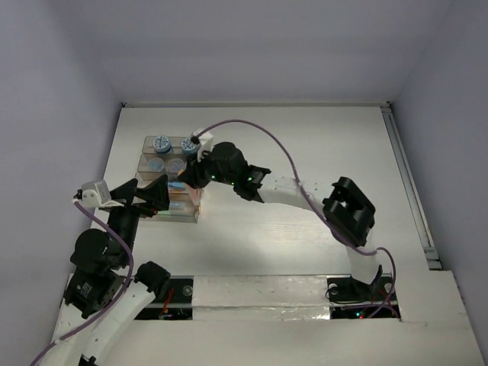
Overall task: Sort the stationery into containers
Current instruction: Place the pen in the storage box, then reset both arms
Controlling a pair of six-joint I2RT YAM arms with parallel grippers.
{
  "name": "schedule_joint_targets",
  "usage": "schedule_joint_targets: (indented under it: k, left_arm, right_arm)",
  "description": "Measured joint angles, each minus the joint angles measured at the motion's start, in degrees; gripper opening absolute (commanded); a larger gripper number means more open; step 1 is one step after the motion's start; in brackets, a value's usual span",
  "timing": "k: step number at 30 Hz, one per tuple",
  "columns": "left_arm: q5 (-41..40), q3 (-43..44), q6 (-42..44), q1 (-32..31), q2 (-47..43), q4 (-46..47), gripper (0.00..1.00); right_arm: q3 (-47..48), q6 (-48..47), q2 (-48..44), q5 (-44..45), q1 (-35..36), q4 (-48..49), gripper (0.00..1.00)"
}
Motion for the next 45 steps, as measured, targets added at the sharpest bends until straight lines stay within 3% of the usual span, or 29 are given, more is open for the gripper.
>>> schedule_joint_targets:
  k: [9, 18, 21, 22, 25, 28, 30, 31, 39, 40, 45]
  left_arm:
    - [-4.4, -2.4, 2.4, 0.0, -4.3, -1.4, 0.99]
    - [-4.8, -2.4, 3.2, 0.0, -4.3, -1.5, 0.99]
    - [-4.9, -2.4, 3.3, 0.0, -4.3, -1.5, 0.99]
    - [-4.9, -2.4, 3.3, 0.0, -4.3, -1.5, 0.99]
    - [-4.9, -2.4, 3.4, 0.0, -4.3, -1.5, 0.99]
    - [-4.9, -2.4, 3.4, 0.3, -4.3, -1.5, 0.99]
    - [-4.9, -2.4, 3.5, 0.4, -4.3, -1.5, 0.99]
    - [-4.9, -2.4, 3.5, 0.6, -4.2, -1.4, 0.99]
    - [-4.9, -2.4, 3.4, 1.4, -3.3, -1.4, 0.99]
    - [-4.9, -2.4, 3.4, 1.4, -3.1, -1.4, 0.99]
    - [-2.9, -2.4, 3.3, 1.4, -1.2, -1.3, 0.99]
  right_arm:
    - [17.8, -16.3, 13.5, -16.4, 2.3, -10.4, 0.0]
    - [27.6, -22.9, 20.5, -23.2, 3.4, -17.9, 0.02]
    - [28.2, -24.4, 22.1, -23.4, 4.0, -19.5, 0.19]
    - [28.4, -24.8, 22.6, -23.4, 4.1, -19.9, 0.38]
    - [28.6, -24.9, 23.1, -23.3, 4.1, -21.4, 0.64]
    - [28.5, -25.1, 23.0, -23.1, 4.2, -21.6, 0.8]
    - [26.9, -24.7, 21.8, -22.6, 4.3, -20.5, 0.86]
    - [25.6, -24.7, 20.8, -22.4, 4.4, -20.3, 0.94]
    - [5.9, -21.7, 2.4, -13.3, 4.5, -9.1, 0.93]
    - [1.9, -21.2, 0.5, -10.4, 4.5, -6.2, 1.0]
    - [-15.2, -19.6, -18.8, 2.1, 4.5, -1.1, 1.0]
